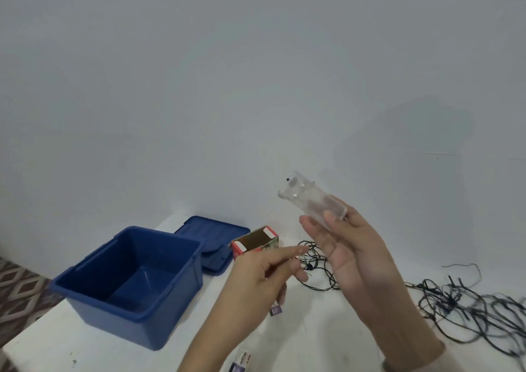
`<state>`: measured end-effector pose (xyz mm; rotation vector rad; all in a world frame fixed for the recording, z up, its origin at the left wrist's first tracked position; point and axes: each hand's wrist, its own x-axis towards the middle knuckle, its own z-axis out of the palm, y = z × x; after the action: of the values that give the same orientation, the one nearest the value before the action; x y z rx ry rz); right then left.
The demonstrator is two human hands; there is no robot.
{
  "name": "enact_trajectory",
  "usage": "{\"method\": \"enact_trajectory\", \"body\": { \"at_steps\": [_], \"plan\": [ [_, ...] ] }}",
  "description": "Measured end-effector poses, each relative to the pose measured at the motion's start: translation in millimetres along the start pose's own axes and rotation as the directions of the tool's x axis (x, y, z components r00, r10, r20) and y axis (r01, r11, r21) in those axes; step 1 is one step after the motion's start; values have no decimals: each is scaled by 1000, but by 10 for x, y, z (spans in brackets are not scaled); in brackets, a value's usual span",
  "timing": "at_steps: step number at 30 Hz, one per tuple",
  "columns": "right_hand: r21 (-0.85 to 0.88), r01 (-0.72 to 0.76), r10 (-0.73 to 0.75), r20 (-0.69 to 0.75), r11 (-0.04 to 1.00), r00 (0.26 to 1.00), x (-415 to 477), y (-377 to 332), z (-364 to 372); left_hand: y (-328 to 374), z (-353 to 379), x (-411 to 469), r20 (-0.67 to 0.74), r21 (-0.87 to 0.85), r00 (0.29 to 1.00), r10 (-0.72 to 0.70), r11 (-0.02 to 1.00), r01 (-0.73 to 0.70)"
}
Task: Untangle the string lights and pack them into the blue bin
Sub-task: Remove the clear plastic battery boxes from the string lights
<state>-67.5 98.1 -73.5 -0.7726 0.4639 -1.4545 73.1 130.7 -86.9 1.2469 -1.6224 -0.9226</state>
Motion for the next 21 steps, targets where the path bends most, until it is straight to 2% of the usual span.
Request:
{"method": "enact_trajectory", "body": {
  "at_steps": [3, 5, 7, 9, 12, 14, 16, 18, 20, 21],
  "plan": [
    [-200, 124, -135, -46, 972, 990, 21, -19, -31, 11, 9, -46, 30, 183, 999, -31, 983, 25],
    [-435, 212, -255, -41, 875, 966, 33, -39, -76, 55, -13, -91, 35, 274, 999, -38, 961, 27],
    [-622, 271, -357, -15, 734, 934, 51, -70, -130, 127, -62, -137, 21, 372, 1000, -13, 928, 5],
    [-730, 306, -406, 43, 611, 913, 65, -105, -178, 172, -141, -154, -1, 549, 988, 154, 826, -128],
    [-810, 312, -322, 161, 497, 933, 62, -117, -247, 182, -268, -75, -18, 704, 885, 465, 635, -319],
    [-813, 284, -168, 230, 508, 959, 34, -133, -273, 202, -329, 37, -42, 718, 837, 546, 599, -354],
    [-766, 235, 13, 302, 598, 953, -9, -179, -279, 218, -363, 165, -93, 682, 827, 554, 641, -352],
    [-664, 137, 148, 354, 735, 924, -43, -227, -286, 183, -363, 272, -149, 548, 874, 462, 775, -316],
    [-511, 26, 193, 370, 859, 909, -52, -237, -302, 121, -316, 313, -139, 303, 944, 299, 920, -247],
    [-426, -20, 192, 363, 904, 912, -49, -223, -303, 92, -272, 307, -105, 193, 968, 228, 959, -205]
  ]
}}
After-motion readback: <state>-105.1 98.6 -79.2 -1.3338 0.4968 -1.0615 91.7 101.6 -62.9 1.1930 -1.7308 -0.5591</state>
